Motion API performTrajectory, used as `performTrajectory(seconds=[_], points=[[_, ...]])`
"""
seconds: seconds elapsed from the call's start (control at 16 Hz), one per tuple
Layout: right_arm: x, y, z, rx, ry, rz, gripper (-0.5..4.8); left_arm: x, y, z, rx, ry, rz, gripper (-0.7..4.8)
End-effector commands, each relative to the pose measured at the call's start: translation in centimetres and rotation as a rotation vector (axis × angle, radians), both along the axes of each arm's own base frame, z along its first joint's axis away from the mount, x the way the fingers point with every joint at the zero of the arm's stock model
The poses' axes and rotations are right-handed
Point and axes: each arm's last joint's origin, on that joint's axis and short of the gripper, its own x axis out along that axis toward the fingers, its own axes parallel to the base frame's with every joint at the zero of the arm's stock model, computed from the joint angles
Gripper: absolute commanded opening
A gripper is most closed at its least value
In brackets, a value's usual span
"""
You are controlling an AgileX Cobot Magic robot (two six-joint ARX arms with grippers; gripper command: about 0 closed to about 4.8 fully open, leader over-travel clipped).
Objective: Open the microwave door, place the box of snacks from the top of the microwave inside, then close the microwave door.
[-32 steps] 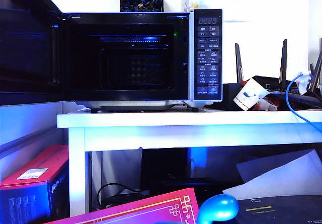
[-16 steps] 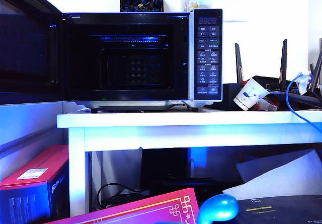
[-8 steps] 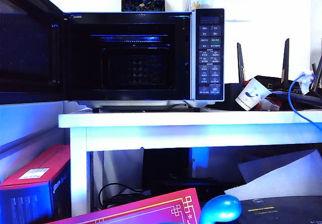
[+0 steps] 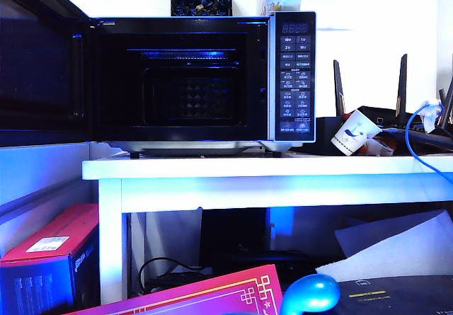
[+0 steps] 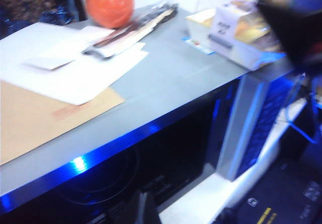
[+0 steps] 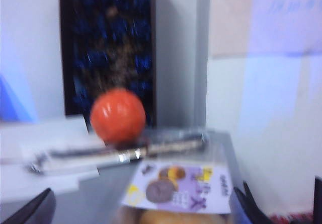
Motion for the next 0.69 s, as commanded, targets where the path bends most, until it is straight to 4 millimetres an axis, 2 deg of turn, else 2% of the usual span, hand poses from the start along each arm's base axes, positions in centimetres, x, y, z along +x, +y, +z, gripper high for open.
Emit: performTrajectory(seconds=[0.06,0.69], points=[[1.0,0.3,-1.1,-0.010,0.034,-0.044,4.79,-0.3,0.0,0.5,-0.002,-0.031,-0.014,-0.06],[2.0,0.6,-3.5,-0.047,0.145,-0.089,4.79,-0.3,0.0,0.5,-0.002,-0.030,-0.014,-0.06]])
